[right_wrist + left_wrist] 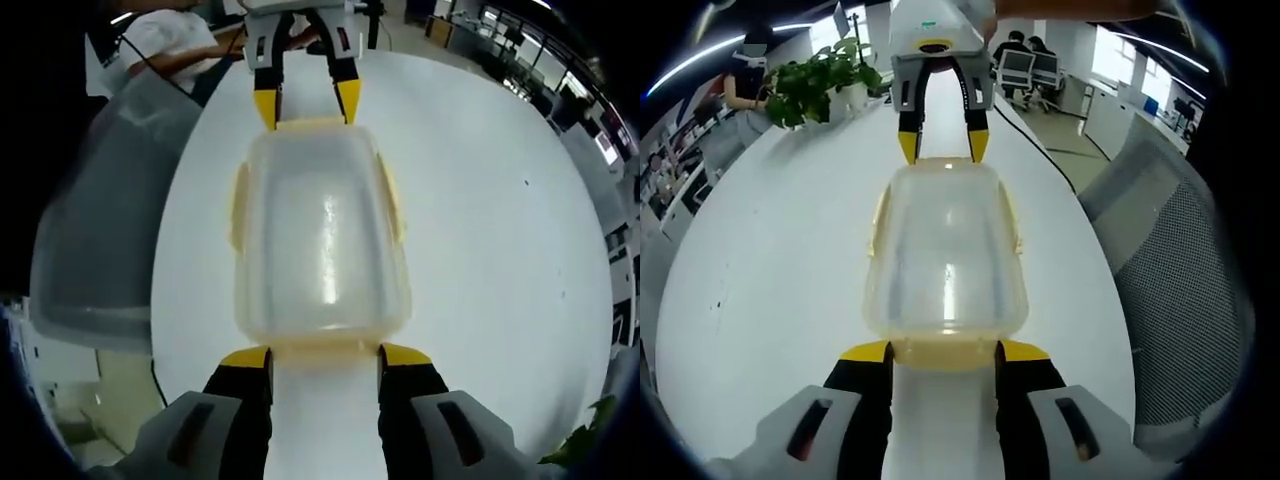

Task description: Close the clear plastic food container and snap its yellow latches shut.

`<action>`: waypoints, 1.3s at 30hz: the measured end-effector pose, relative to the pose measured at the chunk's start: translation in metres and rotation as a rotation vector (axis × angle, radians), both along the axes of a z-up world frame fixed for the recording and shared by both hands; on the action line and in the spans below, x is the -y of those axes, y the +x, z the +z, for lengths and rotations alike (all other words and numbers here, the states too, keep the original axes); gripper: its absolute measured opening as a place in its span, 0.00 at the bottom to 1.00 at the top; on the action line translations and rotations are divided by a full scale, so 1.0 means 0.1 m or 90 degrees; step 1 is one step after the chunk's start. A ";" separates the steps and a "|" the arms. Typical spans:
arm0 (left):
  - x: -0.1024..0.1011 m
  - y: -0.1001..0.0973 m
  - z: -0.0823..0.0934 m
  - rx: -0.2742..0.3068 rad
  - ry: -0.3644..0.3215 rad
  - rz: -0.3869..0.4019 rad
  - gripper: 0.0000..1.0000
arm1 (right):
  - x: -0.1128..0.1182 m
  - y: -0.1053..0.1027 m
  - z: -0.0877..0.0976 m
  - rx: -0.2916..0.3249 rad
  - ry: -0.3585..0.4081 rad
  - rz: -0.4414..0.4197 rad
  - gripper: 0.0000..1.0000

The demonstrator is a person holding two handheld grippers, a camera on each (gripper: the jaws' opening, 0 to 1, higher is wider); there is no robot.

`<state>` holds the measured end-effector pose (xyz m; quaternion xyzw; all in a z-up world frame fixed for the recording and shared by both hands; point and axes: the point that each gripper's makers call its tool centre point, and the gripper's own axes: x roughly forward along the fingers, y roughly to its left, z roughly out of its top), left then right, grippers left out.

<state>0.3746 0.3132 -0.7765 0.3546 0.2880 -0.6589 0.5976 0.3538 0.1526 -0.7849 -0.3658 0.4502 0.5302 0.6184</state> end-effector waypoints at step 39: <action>-0.06 -0.03 0.11 -0.362 -0.158 0.566 0.43 | 0.02 0.02 0.19 -0.072 0.206 -0.505 0.39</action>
